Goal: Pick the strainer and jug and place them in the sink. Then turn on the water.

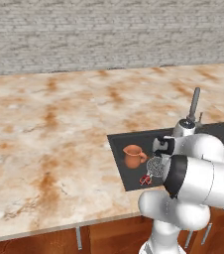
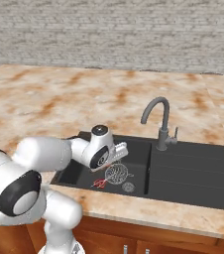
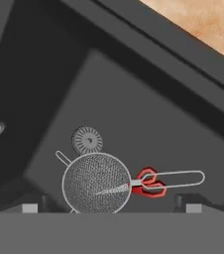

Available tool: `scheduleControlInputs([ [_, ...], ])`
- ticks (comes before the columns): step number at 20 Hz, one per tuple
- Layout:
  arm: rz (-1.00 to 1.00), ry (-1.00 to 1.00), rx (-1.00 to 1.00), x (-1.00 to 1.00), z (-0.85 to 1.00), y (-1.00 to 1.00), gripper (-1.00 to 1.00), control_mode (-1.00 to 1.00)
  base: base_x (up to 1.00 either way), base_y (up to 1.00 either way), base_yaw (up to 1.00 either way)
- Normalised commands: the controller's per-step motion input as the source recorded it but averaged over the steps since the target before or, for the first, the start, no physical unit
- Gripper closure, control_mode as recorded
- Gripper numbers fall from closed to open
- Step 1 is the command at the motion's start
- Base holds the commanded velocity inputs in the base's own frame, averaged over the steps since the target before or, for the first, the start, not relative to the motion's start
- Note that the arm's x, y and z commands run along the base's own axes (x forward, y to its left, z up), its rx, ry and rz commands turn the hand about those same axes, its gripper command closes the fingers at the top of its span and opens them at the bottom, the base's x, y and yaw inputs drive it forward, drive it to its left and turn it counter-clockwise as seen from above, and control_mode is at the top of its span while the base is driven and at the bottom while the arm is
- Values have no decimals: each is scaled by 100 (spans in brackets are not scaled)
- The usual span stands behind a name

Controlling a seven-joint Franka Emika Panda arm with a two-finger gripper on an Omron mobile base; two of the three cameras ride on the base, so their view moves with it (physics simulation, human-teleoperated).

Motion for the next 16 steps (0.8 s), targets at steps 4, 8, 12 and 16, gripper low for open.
scheduleControlInputs([
  [4, -34, -17, 5, -38, 100, -46, -100, -100, 0, 0, 0],
  [8, -28, -34, 28, -44, 73, -69, -100, -100, 0, 0, 0],
  [12, -5, -62, 24, -57, 71, -64, -100, -100, 0, 0, 0],
  [16, 0, -74, 0, -86, 100, -3, -100, -100, 0, 0, 0],
])
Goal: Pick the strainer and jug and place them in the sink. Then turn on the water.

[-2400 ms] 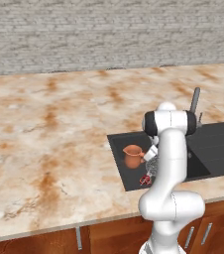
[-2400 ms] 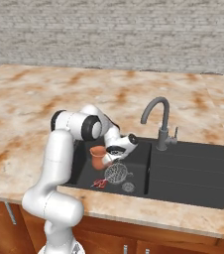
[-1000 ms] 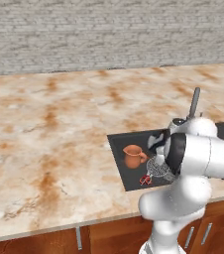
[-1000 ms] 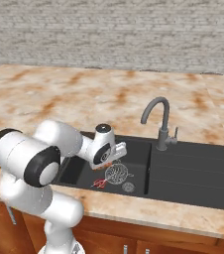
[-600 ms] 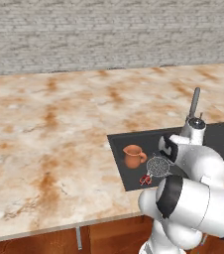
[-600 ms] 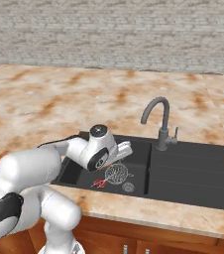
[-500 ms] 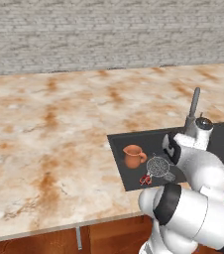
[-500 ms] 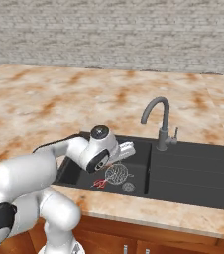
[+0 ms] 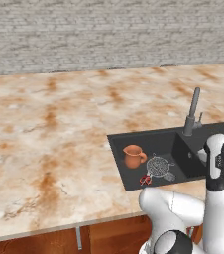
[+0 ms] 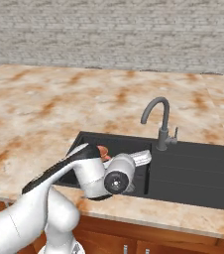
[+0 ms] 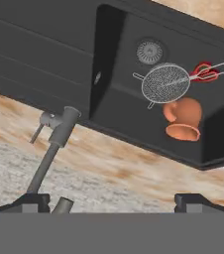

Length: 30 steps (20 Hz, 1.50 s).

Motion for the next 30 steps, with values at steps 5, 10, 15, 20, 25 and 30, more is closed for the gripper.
scheduleControlInputs([
  [5, 0, -77, -5, -63, 98, -12, -100, -100, 0, 0, 0],
  [10, 1, -34, -2, -2, 45, -24, -100, -100, 0, 0, 0],
  [15, 0, 12, 5, 14, 0, -25, -100, -100, 0, 0, 0],
  [20, -2, 15, 14, -12, 9, -61, -100, -100, 0, 0, 0],
  [25, -2, 10, 22, -13, 5, -60, -100, -100, 0, 0, 0],
  [30, 3, 19, 17, 27, -3, -27, -100, -100, 0, 0, 0],
])
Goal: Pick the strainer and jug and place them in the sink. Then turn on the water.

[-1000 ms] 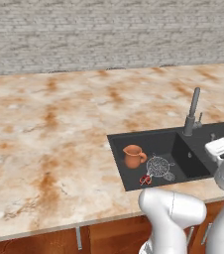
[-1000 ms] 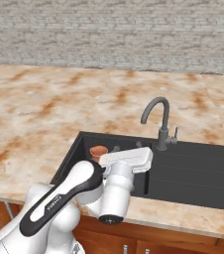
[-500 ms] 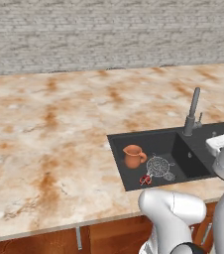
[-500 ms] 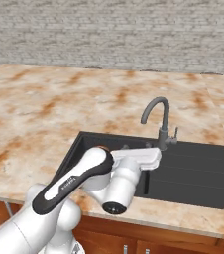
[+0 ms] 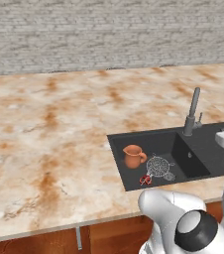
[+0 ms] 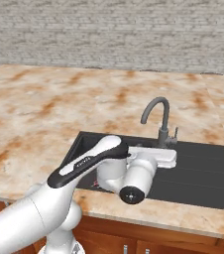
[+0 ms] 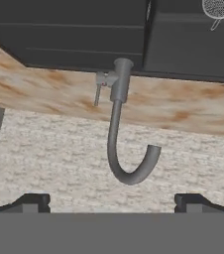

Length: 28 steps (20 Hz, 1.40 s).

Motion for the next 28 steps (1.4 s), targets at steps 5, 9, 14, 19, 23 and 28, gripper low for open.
scheduleControlInputs([
  [5, 0, 18, 3, 33, -27, -7, -100, -100, 0, 0, 0],
  [9, 0, 0, 0, 43, -6, -18, -100, -100, 0, 0, 0],
  [14, 7, -1, 0, 29, 0, -10, -100, -100, 0, 0, 0],
  [19, 8, 0, 2, 31, -17, -2, -100, -100, 0, 0, 0],
  [23, 7, 0, 0, 37, -7, -1, -100, -100, 0, 0, 0],
  [28, 6, 0, 0, 34, -1, -16, -100, -100, 0, 0, 0],
])
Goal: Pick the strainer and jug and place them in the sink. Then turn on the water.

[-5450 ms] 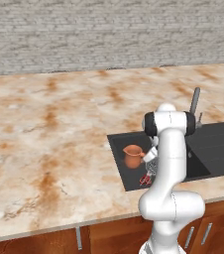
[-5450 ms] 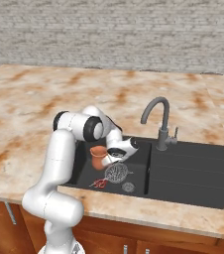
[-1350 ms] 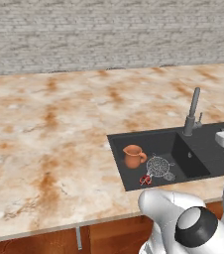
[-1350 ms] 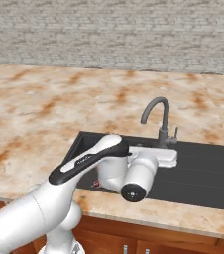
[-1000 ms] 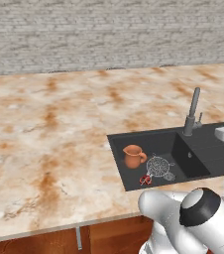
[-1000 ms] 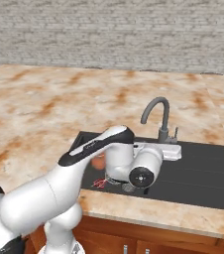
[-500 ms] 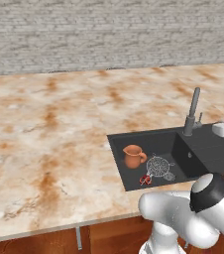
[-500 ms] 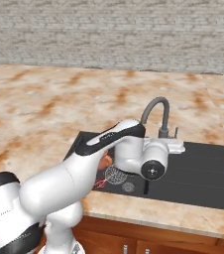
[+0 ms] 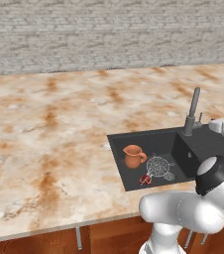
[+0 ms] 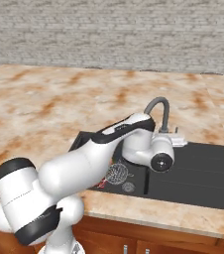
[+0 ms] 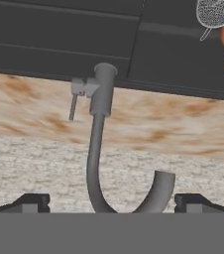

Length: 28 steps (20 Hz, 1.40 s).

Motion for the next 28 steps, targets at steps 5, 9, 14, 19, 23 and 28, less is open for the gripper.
scheduleControlInputs([
  [5, 5, 0, 0, 24, -19, -34, -100, -100, 0, 0, 0],
  [9, 8, 0, 0, 13, -16, -18, -100, -100, 0, 0, 0],
  [14, 3, 0, 0, 21, -11, 0, -100, -100, 0, 0, 0],
  [19, 0, 0, 0, 23, -5, 2, -100, -100, 0, 0, 0],
  [23, 0, 0, 0, 21, -1, 0, -100, -100, 0, 0, 0],
  [28, 0, 0, 0, 16, 0, 0, -100, -100, 0, 0, 0],
])
